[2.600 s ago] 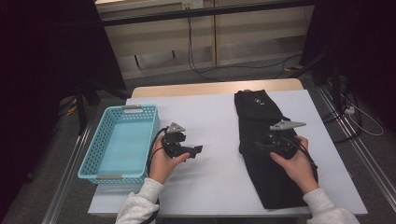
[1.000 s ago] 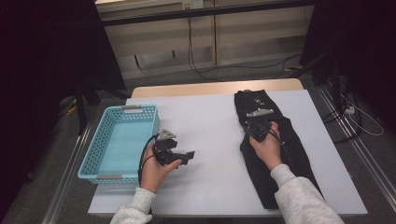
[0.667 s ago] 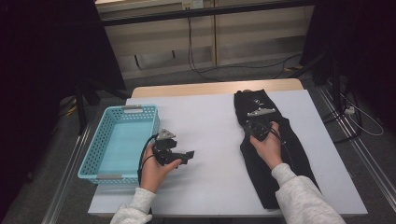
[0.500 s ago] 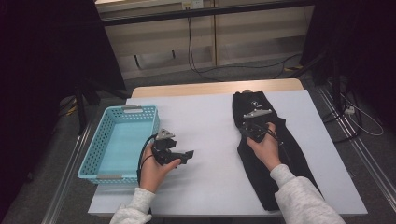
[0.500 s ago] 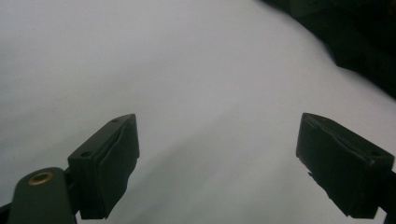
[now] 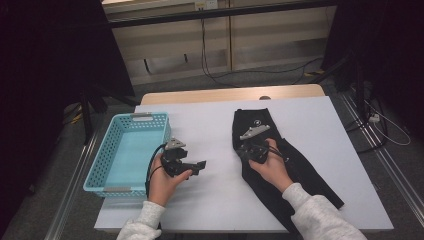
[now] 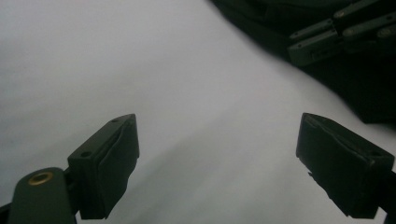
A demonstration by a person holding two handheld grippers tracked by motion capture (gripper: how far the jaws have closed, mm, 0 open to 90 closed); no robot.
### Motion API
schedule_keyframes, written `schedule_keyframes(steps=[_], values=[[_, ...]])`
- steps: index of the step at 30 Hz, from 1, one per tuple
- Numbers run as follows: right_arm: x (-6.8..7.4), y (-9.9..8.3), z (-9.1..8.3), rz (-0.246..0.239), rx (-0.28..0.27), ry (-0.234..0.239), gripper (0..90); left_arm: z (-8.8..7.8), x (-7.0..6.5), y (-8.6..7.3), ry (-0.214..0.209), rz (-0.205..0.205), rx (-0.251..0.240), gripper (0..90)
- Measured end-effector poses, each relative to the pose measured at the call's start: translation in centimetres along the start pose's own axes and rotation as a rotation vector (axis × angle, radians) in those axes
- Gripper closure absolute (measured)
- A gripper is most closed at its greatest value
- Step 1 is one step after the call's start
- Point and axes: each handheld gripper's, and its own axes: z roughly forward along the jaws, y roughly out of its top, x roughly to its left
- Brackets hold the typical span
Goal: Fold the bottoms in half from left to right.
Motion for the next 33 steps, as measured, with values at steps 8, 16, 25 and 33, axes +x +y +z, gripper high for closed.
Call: schedule_keyframes(steps=[8, 16, 25, 33], values=[[2.3, 0.7, 0.3, -0.036, 0.025, 0.100, 69.8, -0.1, 0.0, 0.1, -0.005, -0.001, -0.003, 13.2], [0.0, 1.6, -1.2, -0.011, -0.090, 0.046, 58.6, -0.3, 0.0, 0.0, 0.001, -0.005, -0.004, 13.2], [-1.4, 1.6, 0.8, -0.059, -0.044, -0.034, 53.6, -0.7, 0.0, -0.3, 0.009, -0.012, -0.006, 13.1], [-2.0, 1.7, 1.3, -0.074, -0.014, -0.029, 84.2, -0.7, -0.1, -0.3, 0.007, -0.011, -0.005, 13.2]])
